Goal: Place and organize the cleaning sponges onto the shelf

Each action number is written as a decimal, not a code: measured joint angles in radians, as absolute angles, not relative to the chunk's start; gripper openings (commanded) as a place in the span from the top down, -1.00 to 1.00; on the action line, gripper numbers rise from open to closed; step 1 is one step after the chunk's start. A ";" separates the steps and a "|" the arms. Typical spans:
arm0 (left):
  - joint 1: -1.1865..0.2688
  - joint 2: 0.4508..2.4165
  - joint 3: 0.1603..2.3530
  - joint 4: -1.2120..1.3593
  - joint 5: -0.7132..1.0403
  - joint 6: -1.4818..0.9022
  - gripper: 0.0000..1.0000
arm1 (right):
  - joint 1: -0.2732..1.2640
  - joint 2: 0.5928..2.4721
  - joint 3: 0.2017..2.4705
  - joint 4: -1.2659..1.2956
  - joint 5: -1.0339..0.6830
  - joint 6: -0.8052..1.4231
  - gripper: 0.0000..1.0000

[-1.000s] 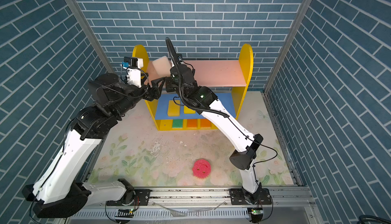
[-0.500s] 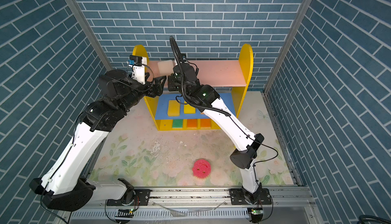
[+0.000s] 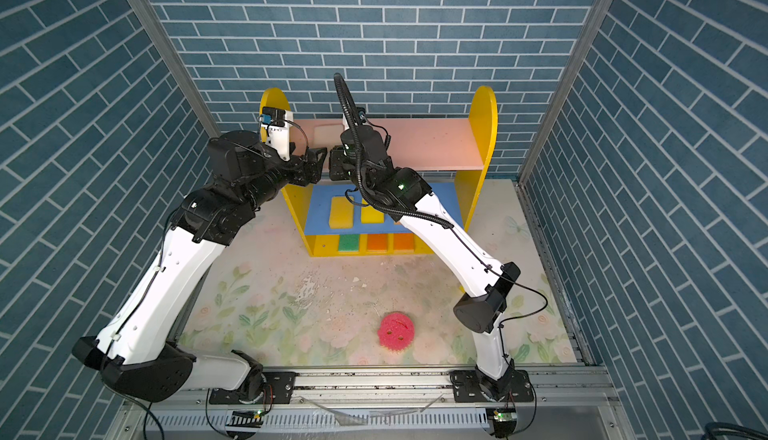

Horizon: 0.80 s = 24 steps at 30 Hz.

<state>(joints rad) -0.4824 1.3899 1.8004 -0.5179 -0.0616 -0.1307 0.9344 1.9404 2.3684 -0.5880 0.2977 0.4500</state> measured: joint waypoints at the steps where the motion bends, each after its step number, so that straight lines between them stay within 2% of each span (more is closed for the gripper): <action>1: -0.478 1.390 1.800 -0.518 -0.056 -0.136 -0.65 | 0.934 1.932 2.357 -0.584 0.297 0.450 0.35; 14: -0.456 1.385 1.792 -0.507 -0.024 -0.167 -0.65 | 0.934 1.874 2.284 -0.551 0.279 0.460 0.10; 24: -0.455 1.341 1.766 -0.503 -0.006 -0.173 -0.64 | 0.928 1.866 2.284 -0.559 0.284 0.458 0.05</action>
<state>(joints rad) -0.4553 1.3411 1.7664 -0.5034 -0.0055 -0.1726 0.9276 1.8664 2.2837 -0.5591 0.2840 0.4583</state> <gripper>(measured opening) 0.823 0.472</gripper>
